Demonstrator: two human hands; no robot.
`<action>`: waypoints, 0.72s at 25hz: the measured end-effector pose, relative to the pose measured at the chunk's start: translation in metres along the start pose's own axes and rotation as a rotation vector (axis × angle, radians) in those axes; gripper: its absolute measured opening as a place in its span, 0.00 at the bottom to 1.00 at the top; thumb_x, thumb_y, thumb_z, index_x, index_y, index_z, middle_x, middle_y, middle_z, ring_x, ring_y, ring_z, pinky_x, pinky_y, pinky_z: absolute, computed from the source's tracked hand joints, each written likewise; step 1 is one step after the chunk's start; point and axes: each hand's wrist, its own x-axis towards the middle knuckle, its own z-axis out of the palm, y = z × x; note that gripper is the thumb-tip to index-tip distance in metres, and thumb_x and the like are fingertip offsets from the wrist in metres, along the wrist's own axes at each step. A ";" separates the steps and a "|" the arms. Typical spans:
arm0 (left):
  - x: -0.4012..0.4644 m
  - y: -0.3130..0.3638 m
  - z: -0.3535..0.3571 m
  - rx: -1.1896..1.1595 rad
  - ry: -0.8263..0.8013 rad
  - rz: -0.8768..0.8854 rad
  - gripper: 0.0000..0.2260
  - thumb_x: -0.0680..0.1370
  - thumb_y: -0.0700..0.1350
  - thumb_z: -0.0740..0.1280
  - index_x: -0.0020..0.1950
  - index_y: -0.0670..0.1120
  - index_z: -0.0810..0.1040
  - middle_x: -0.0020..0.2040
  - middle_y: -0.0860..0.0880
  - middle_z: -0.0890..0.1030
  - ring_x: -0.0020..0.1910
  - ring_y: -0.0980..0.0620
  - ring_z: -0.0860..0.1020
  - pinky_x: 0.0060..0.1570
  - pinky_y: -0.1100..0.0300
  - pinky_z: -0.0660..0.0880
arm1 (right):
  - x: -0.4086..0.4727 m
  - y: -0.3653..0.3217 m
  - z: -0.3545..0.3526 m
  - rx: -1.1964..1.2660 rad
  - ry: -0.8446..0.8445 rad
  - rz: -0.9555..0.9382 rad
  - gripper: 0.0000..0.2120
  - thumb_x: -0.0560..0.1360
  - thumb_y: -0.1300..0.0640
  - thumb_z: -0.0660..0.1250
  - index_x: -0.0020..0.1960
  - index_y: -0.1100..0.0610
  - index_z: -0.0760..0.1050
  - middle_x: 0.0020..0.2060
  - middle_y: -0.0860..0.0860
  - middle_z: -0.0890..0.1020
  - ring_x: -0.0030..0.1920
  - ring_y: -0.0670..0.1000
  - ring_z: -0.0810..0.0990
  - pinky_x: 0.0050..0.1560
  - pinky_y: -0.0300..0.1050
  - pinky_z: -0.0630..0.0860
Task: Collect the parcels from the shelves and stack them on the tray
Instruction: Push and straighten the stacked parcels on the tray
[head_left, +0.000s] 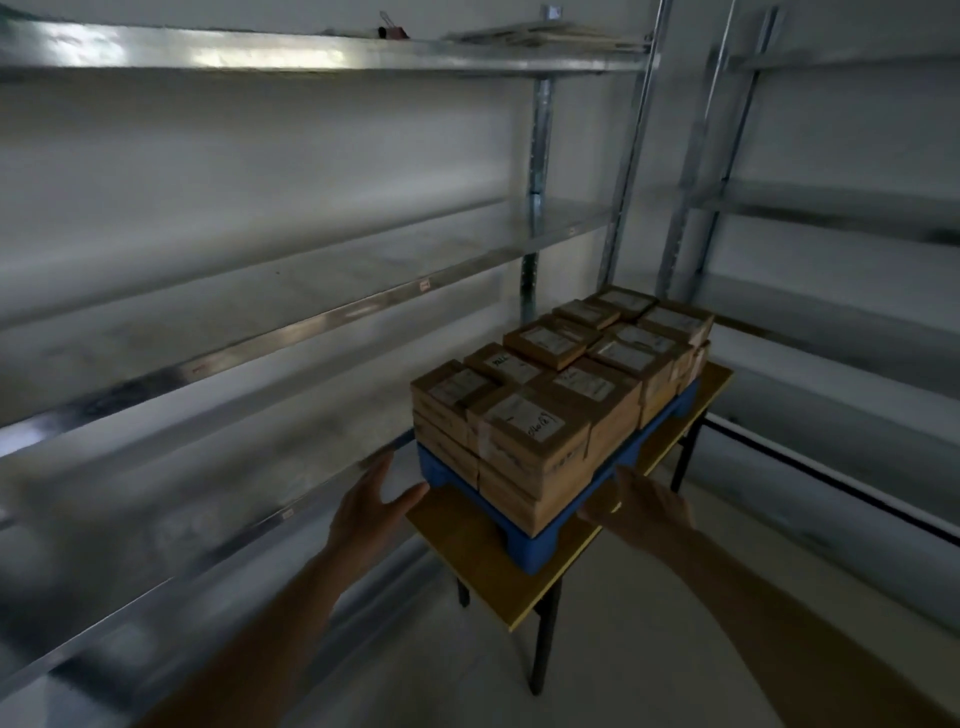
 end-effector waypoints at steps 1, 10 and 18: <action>0.014 -0.001 0.004 -0.005 -0.008 0.003 0.42 0.71 0.73 0.61 0.79 0.54 0.57 0.78 0.47 0.63 0.75 0.44 0.64 0.69 0.45 0.66 | 0.008 0.001 0.008 -0.005 -0.005 0.010 0.45 0.71 0.25 0.62 0.78 0.50 0.57 0.75 0.49 0.68 0.70 0.55 0.72 0.64 0.52 0.73; 0.099 -0.044 0.065 -0.054 -0.135 -0.002 0.53 0.62 0.79 0.55 0.80 0.53 0.52 0.79 0.48 0.58 0.77 0.45 0.60 0.70 0.43 0.64 | 0.061 -0.007 0.082 0.014 -0.040 0.145 0.45 0.69 0.23 0.61 0.76 0.50 0.59 0.69 0.48 0.74 0.65 0.53 0.76 0.56 0.51 0.76; 0.163 -0.110 0.158 -0.076 -0.213 -0.049 0.44 0.71 0.69 0.62 0.81 0.53 0.48 0.81 0.51 0.49 0.79 0.49 0.51 0.74 0.43 0.57 | 0.111 -0.026 0.160 -0.005 -0.062 0.231 0.48 0.68 0.21 0.59 0.77 0.52 0.57 0.70 0.48 0.72 0.63 0.53 0.77 0.53 0.48 0.75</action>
